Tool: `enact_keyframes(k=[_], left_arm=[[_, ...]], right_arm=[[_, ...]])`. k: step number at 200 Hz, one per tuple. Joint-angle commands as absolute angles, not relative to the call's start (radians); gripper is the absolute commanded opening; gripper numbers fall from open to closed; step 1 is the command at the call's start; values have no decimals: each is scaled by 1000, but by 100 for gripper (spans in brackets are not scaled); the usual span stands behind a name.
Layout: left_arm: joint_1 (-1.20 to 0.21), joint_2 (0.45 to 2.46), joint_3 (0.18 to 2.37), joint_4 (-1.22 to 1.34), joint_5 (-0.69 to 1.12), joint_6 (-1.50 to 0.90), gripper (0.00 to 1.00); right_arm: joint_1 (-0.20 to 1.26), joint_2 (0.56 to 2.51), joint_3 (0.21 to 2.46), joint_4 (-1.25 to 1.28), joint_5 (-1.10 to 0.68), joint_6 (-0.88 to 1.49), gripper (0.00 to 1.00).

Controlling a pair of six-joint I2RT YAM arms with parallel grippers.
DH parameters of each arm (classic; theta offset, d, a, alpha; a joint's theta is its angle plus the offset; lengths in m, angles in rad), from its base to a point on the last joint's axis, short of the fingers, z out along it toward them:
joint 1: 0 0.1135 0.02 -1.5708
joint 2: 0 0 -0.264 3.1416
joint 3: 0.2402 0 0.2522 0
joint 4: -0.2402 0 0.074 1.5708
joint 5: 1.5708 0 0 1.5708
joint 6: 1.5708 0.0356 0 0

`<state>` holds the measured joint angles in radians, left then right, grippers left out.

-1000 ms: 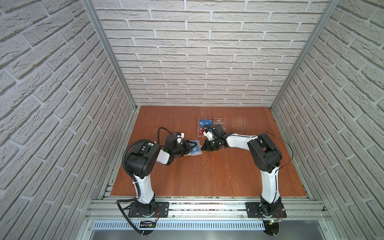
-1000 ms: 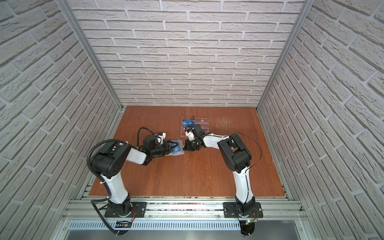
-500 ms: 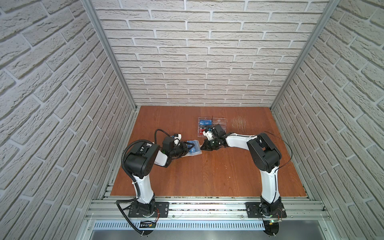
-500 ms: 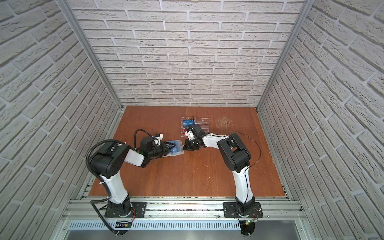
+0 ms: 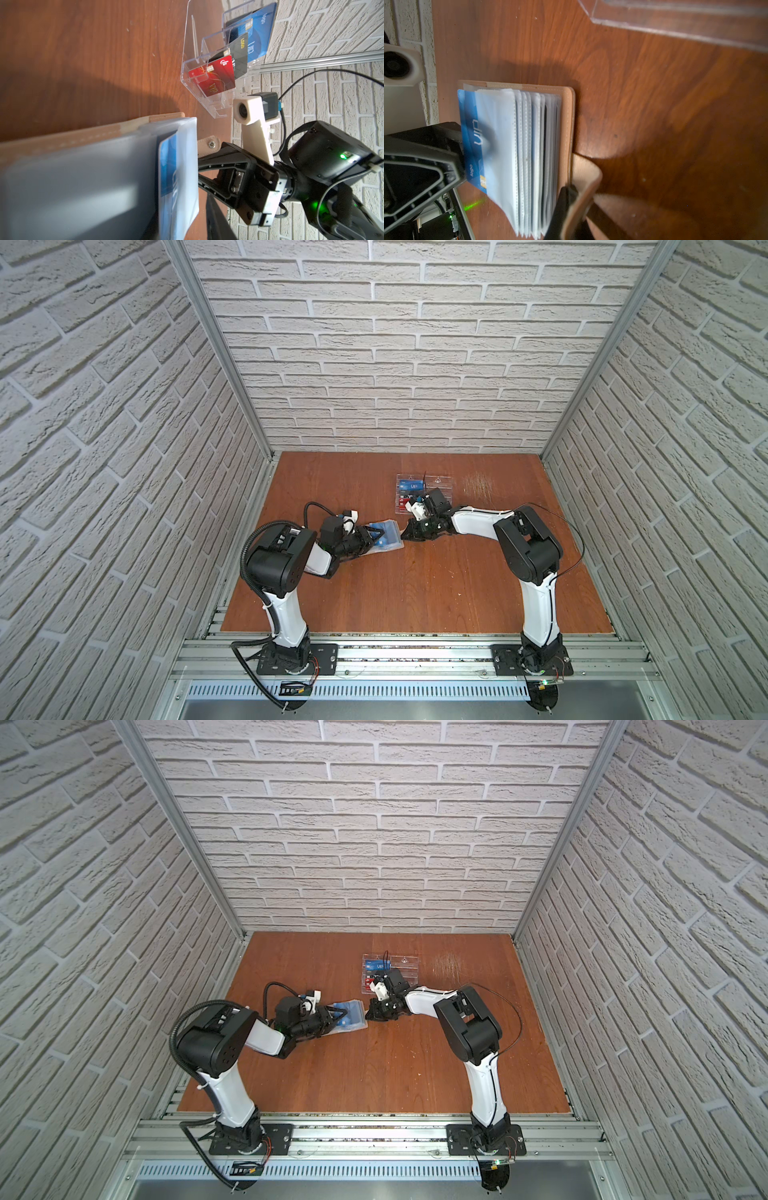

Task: Take the credit cards out of the card holder
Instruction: Take out the credit card from the card slot.

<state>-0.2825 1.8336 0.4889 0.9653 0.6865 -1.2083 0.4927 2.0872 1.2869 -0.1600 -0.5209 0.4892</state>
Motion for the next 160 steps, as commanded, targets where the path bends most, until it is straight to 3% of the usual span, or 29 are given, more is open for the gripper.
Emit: enact_keyframes(k=[1,50,124,160], left_arm=[[-272,1799,468,1025,702,-1201,31],[-264,1797,453,1026,705,-1196,29],[-261,1779,436,1028,706,-1190,15],[-260,1752,428,993,699,-1178,15]], right_arm=[[502,2131,1285,-195,-483,480,6],[502,2135,1287,-193,-488,481,6],[503,2132,1276,-180,-489,486,6],[503,2119,1269,-170,-491,492,6]])
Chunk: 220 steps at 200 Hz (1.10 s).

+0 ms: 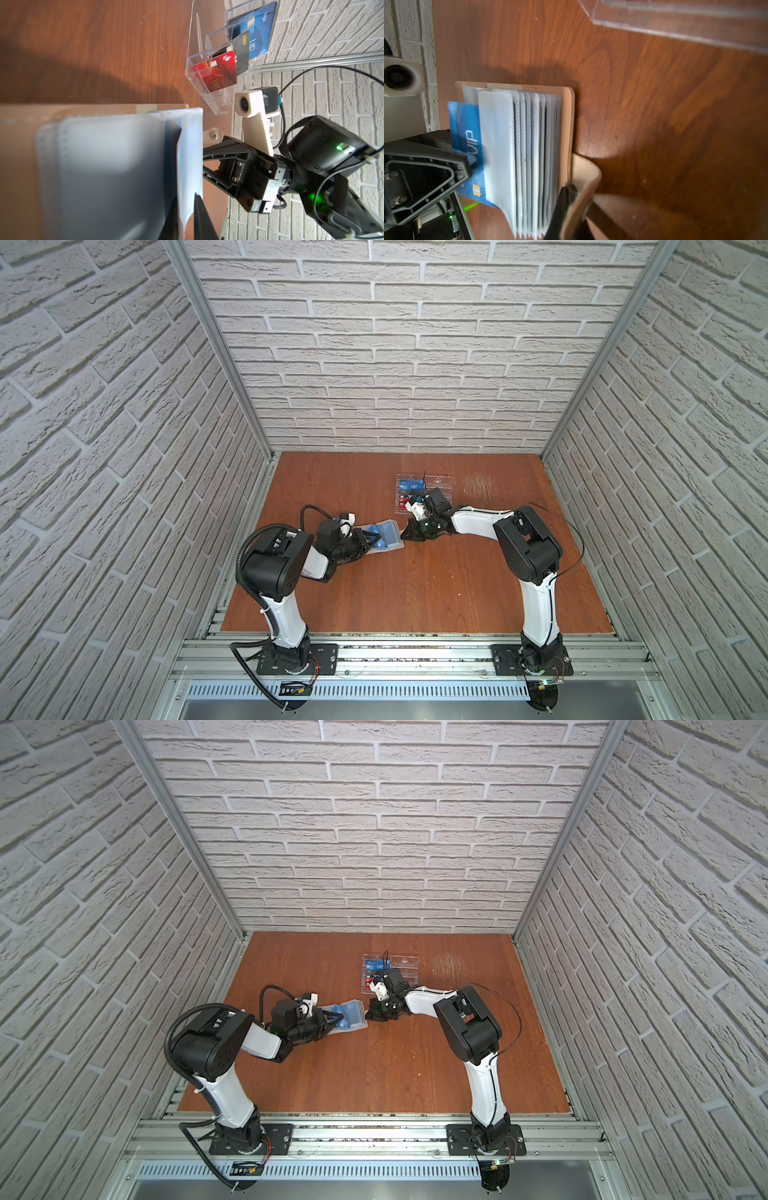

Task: Take the credit cards out of the card holder
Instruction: Take out the credit card from the card slot.

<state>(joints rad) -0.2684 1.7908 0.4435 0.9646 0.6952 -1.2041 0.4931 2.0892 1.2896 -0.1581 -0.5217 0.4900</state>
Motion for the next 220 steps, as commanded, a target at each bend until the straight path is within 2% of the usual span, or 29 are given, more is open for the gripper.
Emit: enact_keyframes(k=[1,21,61,150,195,220], left_arm=[[-261,1751,427,993,698,-1178,15],[-260,1732,423,972,692,-1172,9],[-261,1682,419,896,671,-1150,8],[-265,1409,474,397,558,-980,0],[-304,1302,566,138,492,-883,0],[-345,1271,677,-51,426,-793,0]], right_arm=[[503,2117,1269,-169,-492,492,6],[503,2106,1261,-163,-491,495,6],[504,2091,1250,-153,-494,500,8],[504,2002,1205,-129,-491,517,26],[504,1901,1162,-136,-477,517,33],[503,1842,1141,-155,-465,501,41]])
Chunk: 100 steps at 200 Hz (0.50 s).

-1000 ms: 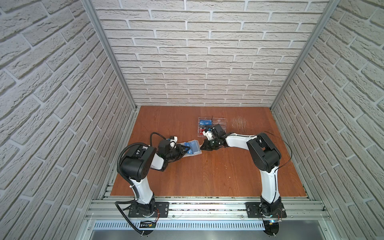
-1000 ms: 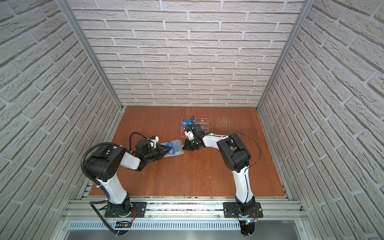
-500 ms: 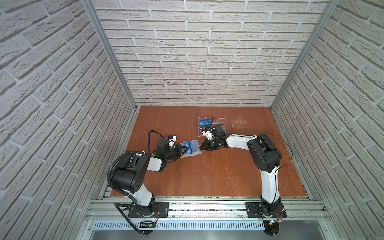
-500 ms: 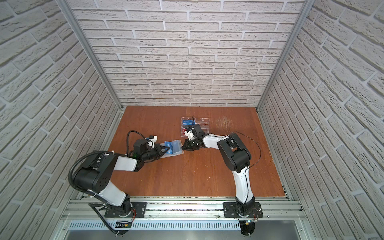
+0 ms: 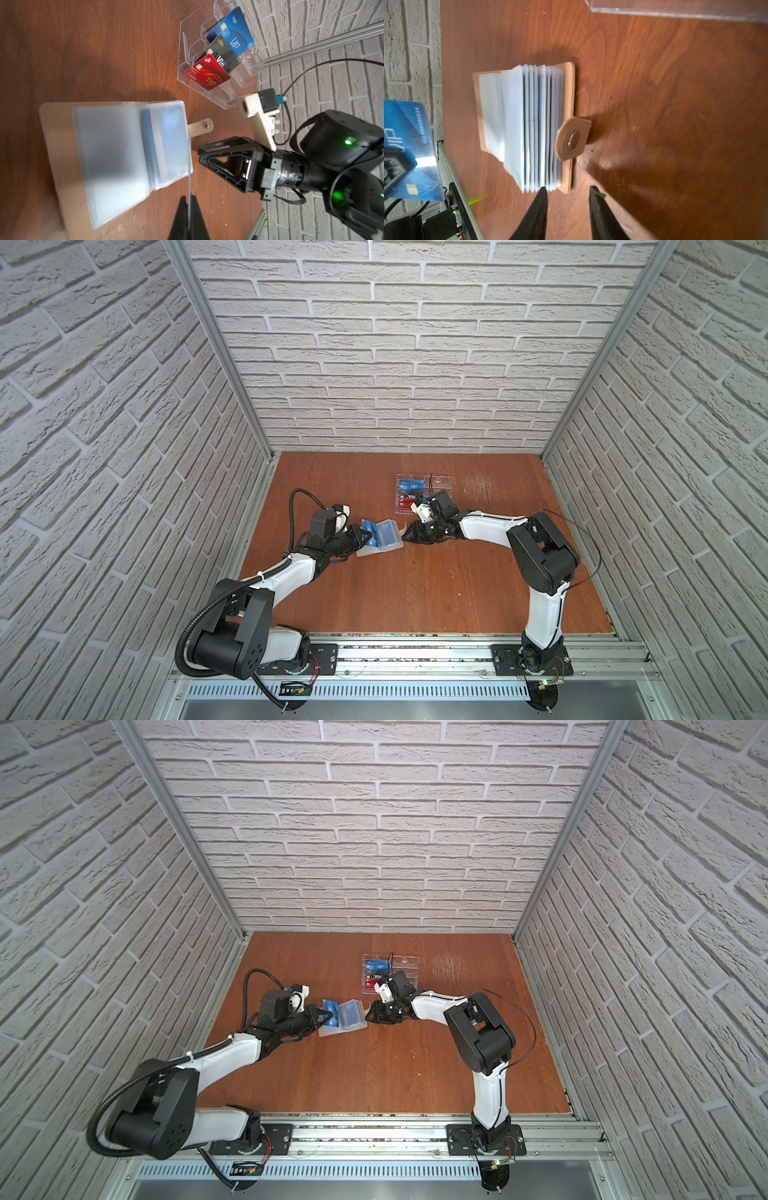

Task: Take the credit cards out of the card holder
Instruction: Take out the credit card from the card slot, then place the credit card in the storage box.

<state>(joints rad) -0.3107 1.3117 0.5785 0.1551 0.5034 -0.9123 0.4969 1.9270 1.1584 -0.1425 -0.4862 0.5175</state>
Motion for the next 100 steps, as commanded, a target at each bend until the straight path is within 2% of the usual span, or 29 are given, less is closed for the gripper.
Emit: enact_keyframes(k=[1,18,48,57,100], left_arm=[[-347,1271,683,-58,422,-789,0],[-374,1265,784,-195,359,-717,0],[-390,1293,962,-358,302,-590,0],[-391,1309,1014,-400,280,-558,0],[-471,1409,1217,-469,173,-275,0]], right_arm=[[503,1840,1140,-157,-465,501,42],[502,1792,1126,-180,-448,486,56],[499,1694,1102,-243,-399,453,73],[497,1661,1094,-267,-377,441,81],[471,1500,1044,-336,-196,419,91]])
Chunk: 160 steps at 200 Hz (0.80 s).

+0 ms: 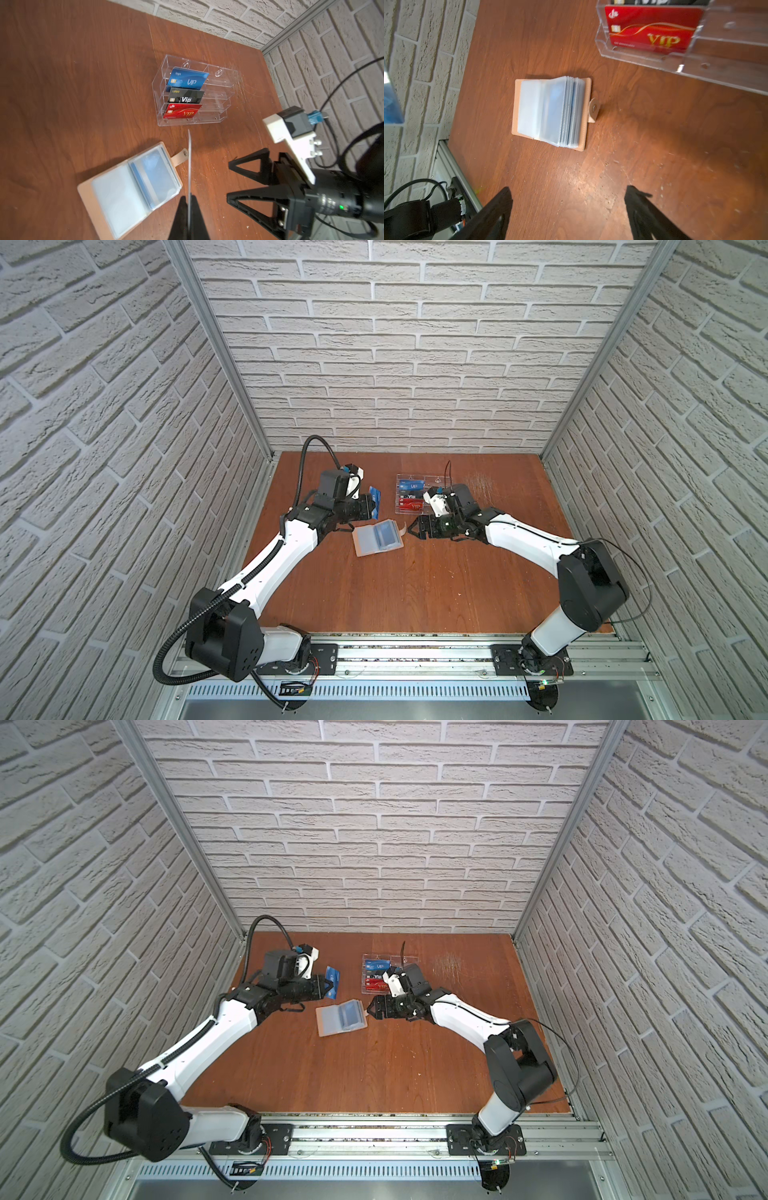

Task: Take the credit cards out of the card holder
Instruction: Place the credit card in the storage box.

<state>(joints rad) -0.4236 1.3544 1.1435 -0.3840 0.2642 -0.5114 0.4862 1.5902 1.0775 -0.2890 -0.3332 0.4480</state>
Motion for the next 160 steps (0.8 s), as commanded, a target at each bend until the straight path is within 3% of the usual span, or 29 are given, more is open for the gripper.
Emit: enact_keyframes(k=[1,30,40,98,160], left_arm=[[-472,1413,1221,-469,172,-266,0],[-491,1485,1297,-458,194,-75,0],[-491,1508,1319,-451,217,1,0],[-499,1702,1523,-476,231,401,0],[-505,1979,1813,-608,264,693,0]], right_arm=[[471,1496,1043,-337,-192,419,91],[443,1417,1047,-405,-92,417,94],[426,1396,1057,-435,-68,426,100],[354,1268,1027,-463,-81,416,100],[351,1284,1062,-459,-104,353,100]])
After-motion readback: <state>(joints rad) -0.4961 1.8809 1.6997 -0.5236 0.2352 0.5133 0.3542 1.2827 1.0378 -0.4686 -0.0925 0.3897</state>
